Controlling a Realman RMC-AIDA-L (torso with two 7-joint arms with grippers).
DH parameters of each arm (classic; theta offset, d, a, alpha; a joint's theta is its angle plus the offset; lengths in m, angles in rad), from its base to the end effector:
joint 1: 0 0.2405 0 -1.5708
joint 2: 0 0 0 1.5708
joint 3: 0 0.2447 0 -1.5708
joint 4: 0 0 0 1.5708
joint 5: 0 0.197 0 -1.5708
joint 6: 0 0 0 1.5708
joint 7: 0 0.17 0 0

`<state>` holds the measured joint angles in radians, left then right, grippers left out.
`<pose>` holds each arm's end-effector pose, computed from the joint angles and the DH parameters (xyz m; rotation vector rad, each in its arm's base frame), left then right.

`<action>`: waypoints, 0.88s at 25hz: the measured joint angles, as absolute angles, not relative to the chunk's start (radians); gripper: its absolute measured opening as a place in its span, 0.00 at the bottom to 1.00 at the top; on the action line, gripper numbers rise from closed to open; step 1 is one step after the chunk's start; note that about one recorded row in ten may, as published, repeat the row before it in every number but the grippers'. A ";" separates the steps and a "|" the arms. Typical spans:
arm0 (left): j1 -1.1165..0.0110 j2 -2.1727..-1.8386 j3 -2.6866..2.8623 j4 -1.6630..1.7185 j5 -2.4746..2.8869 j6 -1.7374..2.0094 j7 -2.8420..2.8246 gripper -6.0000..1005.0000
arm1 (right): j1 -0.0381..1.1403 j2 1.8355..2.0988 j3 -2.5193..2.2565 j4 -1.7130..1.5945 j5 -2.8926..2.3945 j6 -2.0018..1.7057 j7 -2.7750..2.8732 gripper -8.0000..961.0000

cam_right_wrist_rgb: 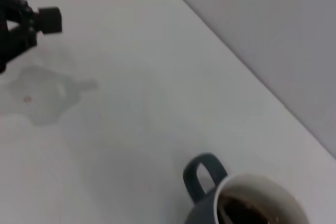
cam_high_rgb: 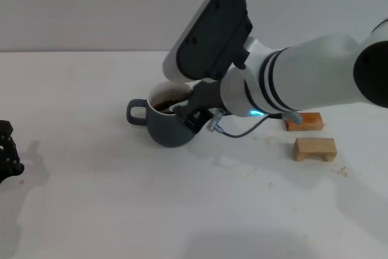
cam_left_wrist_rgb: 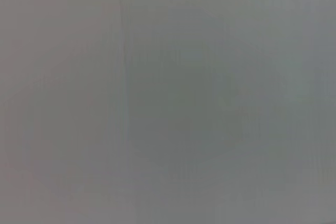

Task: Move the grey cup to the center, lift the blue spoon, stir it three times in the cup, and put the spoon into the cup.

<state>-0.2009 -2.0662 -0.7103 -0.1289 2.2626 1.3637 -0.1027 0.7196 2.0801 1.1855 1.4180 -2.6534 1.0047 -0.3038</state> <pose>-0.3518 0.2606 0.0047 -1.5867 -0.4945 -0.6010 0.0667 0.3520 -0.1028 -2.5968 0.2734 -0.1936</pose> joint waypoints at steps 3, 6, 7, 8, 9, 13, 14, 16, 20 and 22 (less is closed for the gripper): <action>-0.201 -2.066 -0.710 -0.129 2.263 1.364 -0.103 0.00 | 0.732 2.080 1.182 1.406 -2.653 0.971 -0.304 0.17; -0.201 -2.066 -0.710 -0.129 2.263 1.364 -0.103 0.00 | 0.734 2.080 1.186 1.395 -2.657 0.950 -0.304 0.17; -0.201 -2.066 -0.710 -0.129 2.263 1.364 -0.103 0.00 | 0.734 2.080 1.192 1.387 -2.659 0.933 -0.304 0.17; -0.201 -2.066 -0.710 -0.128 2.263 1.364 -0.103 0.00 | 0.734 2.080 1.197 1.380 -2.660 0.916 -0.304 0.17; -0.201 -2.066 -0.710 -0.128 2.263 1.364 -0.103 0.00 | 0.734 2.080 1.201 1.372 -2.660 0.900 -0.306 0.17; -0.199 -2.066 -0.710 -0.125 2.263 1.364 -0.103 0.00 | 0.730 2.079 1.204 1.359 -2.664 0.871 -0.317 0.17; -0.198 -2.066 -0.710 -0.125 2.263 1.364 -0.103 0.00 | 0.727 2.079 1.200 1.363 -2.670 0.868 -0.319 0.17; -0.197 -2.066 -0.710 -0.124 2.263 1.364 -0.103 0.00 | 0.719 2.079 1.196 1.372 -2.685 0.860 -0.324 0.19; -0.195 -2.065 -0.710 -0.124 2.263 1.364 -0.103 0.00 | 0.705 2.079 1.193 1.380 -2.700 0.842 -0.327 0.25; -0.194 -2.065 -0.710 -0.125 2.263 1.364 -0.103 0.00 | 0.695 2.080 1.191 1.383 -2.703 0.829 -0.328 0.31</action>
